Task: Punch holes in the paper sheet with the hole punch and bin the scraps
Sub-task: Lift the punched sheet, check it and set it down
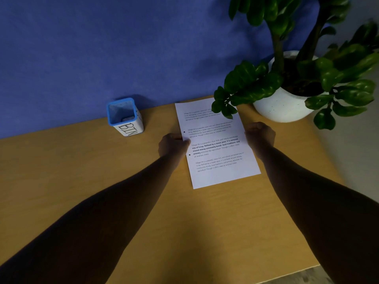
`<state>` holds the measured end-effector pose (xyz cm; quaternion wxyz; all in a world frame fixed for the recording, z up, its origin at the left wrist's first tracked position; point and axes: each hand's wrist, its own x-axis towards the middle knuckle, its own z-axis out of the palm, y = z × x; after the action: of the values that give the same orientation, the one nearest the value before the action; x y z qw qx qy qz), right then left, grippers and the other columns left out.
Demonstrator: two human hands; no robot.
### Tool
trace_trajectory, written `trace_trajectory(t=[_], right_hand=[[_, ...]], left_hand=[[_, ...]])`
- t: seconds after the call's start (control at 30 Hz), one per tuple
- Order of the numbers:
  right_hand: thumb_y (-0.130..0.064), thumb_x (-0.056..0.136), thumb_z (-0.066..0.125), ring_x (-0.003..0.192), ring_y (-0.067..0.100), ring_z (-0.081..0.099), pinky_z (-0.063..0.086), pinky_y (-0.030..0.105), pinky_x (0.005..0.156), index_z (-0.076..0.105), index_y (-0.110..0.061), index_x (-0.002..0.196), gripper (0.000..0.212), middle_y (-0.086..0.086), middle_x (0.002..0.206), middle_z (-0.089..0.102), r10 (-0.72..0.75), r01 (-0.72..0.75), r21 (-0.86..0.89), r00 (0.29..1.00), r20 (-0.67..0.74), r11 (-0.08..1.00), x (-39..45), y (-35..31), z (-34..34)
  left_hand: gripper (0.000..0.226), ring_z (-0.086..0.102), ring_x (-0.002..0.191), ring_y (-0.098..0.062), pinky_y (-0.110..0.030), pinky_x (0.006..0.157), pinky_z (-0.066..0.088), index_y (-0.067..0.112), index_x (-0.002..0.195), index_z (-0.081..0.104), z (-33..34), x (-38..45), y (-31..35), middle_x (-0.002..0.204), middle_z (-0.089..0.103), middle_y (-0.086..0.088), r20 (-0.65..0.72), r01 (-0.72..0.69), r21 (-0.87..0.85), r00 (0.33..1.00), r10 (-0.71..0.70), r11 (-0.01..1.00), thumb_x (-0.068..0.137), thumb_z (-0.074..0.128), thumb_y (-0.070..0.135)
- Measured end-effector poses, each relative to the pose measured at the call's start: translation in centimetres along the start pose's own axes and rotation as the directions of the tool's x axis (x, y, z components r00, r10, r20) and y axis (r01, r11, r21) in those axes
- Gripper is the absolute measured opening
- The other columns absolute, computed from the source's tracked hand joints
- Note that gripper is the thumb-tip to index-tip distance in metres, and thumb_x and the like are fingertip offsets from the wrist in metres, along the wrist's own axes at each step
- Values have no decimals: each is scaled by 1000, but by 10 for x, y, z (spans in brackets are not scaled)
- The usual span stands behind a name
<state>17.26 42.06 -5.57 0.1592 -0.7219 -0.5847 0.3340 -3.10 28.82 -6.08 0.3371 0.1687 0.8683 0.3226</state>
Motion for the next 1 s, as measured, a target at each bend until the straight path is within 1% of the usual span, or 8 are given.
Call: trace_trajectory(t=[0.13,0.3,0.37,0.5,0.6,0.73,0.9,1.0], right_hand=[[-11,86,52,102,23,62,38,18,72,68,-18,115,34,5,118,68,-2,2,-14,1000,3,1000,-3,0,1],[-15,88,52,97,24,62,39,21,66,65,-14,117,31,8,117,68,-22,24,-48,999,46,999,-7,2,2],[-16,88,52,93,23,61,38,19,63,64,-14,117,31,8,116,68,-26,29,-64,998,53,998,-10,3,1],[-19,86,55,95,24,62,46,26,69,63,-15,116,31,8,118,68,-26,27,-30,998,49,999,-24,4,-2],[-19,87,58,106,26,63,53,30,78,61,-15,120,33,7,125,65,-58,58,7,995,76,998,-40,5,-3],[-19,86,61,113,27,61,54,42,93,60,-14,124,39,8,131,61,-91,88,29,988,128,996,-65,5,-2],[-23,88,62,123,27,55,49,42,100,56,-13,129,43,8,137,57,-253,273,-104,952,172,956,-98,1,-2],[-26,90,61,131,25,47,45,44,105,52,-12,135,48,6,143,52,-394,447,-218,886,245,868,-120,1,-1]], left_hand=[[23,72,89,-18,-37,84,60,21,98,75,2,-2,-2,102,77,4,7,6,16,1000,-6,1000,82,75,36],[21,71,81,-13,-26,70,56,22,99,74,1,-7,-7,100,77,7,10,-19,33,1000,19,999,82,75,36],[26,70,83,-13,-26,70,56,22,103,73,-1,-10,-8,104,76,6,6,-29,36,1000,29,999,82,76,36],[32,64,82,-13,-26,73,49,21,108,70,-11,-17,-10,109,74,3,-24,-50,77,998,52,996,81,75,37],[27,65,99,-17,-33,79,56,25,109,70,-21,-30,-13,119,67,1,-43,-169,218,982,182,961,84,72,34],[27,61,111,-17,-32,82,54,24,113,69,-38,-49,-22,122,64,1,-51,-299,312,943,330,902,88,71,29],[30,58,119,-16,-34,92,52,23,118,66,-67,-69,-38,127,64,5,-18,-378,353,912,410,856,88,71,25],[32,56,123,-16,-37,96,51,25,119,65,-86,-80,-51,132,62,6,18,-420,397,892,451,816,87,72,24]])
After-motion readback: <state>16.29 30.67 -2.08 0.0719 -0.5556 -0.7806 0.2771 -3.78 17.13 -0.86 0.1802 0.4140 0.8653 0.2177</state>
